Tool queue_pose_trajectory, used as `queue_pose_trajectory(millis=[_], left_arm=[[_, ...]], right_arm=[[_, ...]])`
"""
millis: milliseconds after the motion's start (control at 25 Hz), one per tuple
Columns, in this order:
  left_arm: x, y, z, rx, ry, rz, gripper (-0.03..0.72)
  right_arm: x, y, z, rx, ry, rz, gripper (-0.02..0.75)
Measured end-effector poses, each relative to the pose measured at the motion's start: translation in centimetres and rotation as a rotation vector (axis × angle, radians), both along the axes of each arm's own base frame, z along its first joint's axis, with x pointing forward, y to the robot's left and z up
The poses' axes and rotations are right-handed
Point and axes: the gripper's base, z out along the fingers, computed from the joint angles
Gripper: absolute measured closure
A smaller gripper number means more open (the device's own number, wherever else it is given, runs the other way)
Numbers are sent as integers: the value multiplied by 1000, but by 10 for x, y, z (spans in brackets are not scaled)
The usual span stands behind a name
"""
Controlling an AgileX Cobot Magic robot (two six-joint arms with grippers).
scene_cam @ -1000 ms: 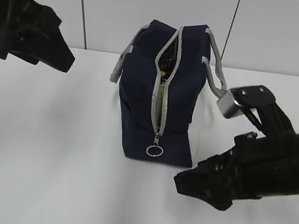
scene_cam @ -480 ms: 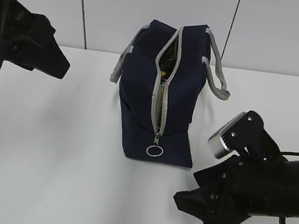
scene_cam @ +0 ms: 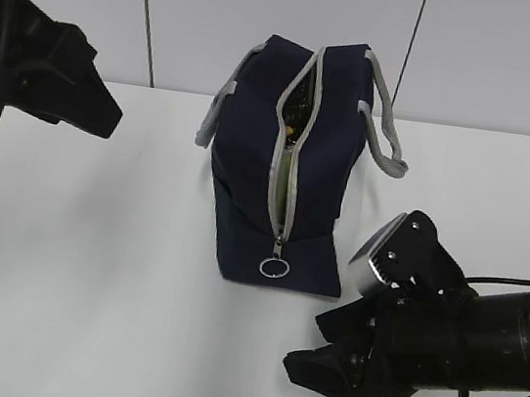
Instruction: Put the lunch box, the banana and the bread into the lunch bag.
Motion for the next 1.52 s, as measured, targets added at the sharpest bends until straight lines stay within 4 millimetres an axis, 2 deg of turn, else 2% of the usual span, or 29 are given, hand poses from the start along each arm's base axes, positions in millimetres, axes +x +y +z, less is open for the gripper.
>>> queue_pose_trajectory(millis=[280, 600, 920, 1160, 1520], left_arm=[[0, 0, 0, 0, -1, 0, 277], [0, 0, 0, 0, 0, 0, 284], [-2, 1, -1, 11, 25, -7, 296], [-4, 1, -2, 19, 44, -13, 333], [-4, 1, -2, 20, 47, -14, 361]], right_arm=[[12, 6, -12, -2, 14, 28, 258], [29, 12, -14, -50, -110, 125, 258], [48, 20, -21, -61, -136, 146, 259], [54, 20, -27, -86, -130, 135, 259], [62, 20, -23, -106, -156, 121, 260]])
